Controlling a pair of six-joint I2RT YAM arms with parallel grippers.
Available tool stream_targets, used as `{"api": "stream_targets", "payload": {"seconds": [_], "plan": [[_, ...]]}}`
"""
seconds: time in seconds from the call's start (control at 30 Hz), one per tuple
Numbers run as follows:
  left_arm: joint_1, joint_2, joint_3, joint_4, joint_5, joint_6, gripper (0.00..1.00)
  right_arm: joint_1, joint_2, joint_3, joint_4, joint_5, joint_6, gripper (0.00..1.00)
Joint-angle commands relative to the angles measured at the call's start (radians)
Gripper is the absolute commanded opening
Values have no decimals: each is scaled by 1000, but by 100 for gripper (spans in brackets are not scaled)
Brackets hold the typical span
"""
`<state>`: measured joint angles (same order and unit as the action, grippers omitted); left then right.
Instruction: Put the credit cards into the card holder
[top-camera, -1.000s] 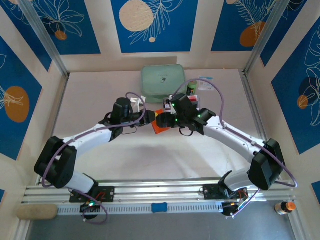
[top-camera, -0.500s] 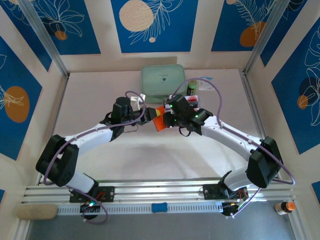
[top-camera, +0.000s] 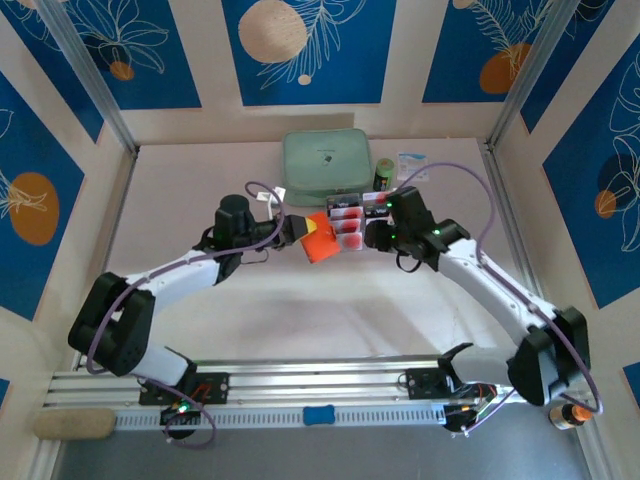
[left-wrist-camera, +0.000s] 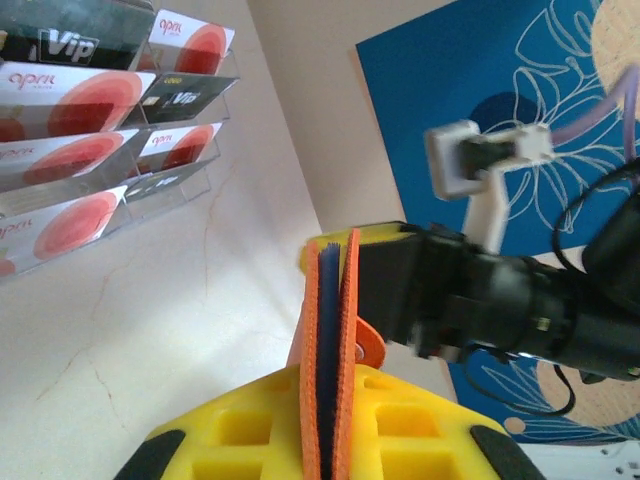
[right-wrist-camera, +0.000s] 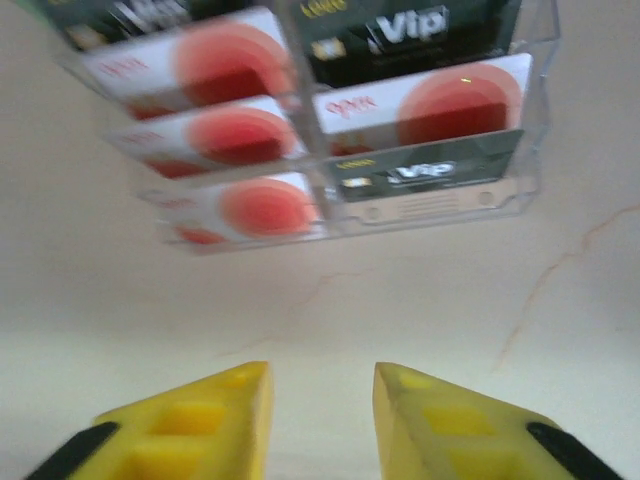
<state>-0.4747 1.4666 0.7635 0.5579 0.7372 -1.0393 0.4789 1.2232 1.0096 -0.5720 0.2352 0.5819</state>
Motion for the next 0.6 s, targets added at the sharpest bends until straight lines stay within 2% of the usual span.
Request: {"api": "stream_targets", "payload": {"seconds": [0.0, 0.1, 0.27, 0.43, 0.57], "plan": [[50, 23, -7, 177, 86, -71, 0, -24, -64, -25, 120, -312, 58, 60], [73, 45, -2, 242, 121, -112, 0, 5, -50, 9, 188, -401, 96, 72], [77, 76, 21, 310, 164, -158, 0, 88, 43, 106, 214, -350, 91, 85], [78, 85, 30, 331, 174, -174, 0, 103, 141, 156, 257, -324, 88, 84], [79, 90, 28, 372, 174, -205, 0, 76, 189, 147, 293, -333, 87, 74]]}}
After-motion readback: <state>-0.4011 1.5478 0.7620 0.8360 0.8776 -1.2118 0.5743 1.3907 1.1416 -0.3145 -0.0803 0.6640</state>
